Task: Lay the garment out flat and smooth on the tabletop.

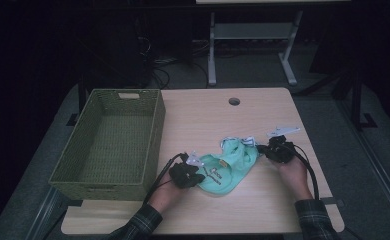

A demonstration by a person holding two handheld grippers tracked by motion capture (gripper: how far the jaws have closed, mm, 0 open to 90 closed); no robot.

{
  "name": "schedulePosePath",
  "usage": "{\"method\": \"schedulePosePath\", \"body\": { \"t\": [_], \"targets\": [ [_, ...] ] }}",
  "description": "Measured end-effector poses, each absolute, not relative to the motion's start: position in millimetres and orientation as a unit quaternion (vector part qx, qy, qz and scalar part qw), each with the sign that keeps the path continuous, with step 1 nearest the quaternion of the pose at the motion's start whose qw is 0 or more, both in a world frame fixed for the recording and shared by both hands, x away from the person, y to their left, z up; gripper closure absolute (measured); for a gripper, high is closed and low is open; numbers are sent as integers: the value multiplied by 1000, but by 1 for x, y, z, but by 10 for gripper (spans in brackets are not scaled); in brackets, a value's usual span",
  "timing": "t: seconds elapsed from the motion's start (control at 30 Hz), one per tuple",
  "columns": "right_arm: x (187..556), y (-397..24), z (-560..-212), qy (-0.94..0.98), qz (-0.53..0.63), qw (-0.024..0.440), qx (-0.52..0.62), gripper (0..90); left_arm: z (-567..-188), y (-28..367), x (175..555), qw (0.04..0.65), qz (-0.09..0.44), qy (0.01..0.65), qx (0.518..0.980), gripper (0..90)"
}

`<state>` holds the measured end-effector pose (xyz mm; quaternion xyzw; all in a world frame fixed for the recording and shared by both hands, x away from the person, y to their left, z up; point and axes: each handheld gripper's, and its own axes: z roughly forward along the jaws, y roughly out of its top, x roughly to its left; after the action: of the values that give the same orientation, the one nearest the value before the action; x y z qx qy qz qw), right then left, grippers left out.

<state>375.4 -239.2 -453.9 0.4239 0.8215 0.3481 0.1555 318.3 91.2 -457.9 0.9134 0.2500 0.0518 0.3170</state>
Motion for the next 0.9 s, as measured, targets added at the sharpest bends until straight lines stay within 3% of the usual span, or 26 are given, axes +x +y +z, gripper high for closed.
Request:
{"method": "schedulePosePath", "body": {
  "t": [0.33, 0.57, 0.9],
  "targets": [
    [366, -242, -441, 807, 392, 134, 422, 786, -458, 93, 320, 322, 44, 255, 911, 895],
    [346, -239, -437, 812, 404, 118, 405, 894, -458, 93, 320, 321, 44, 253, 912, 896],
    [318, -223, -441, 820, 421, 95, 377, 900, -458, 93, 320, 322, 43, 252, 911, 896]
  ]
}}
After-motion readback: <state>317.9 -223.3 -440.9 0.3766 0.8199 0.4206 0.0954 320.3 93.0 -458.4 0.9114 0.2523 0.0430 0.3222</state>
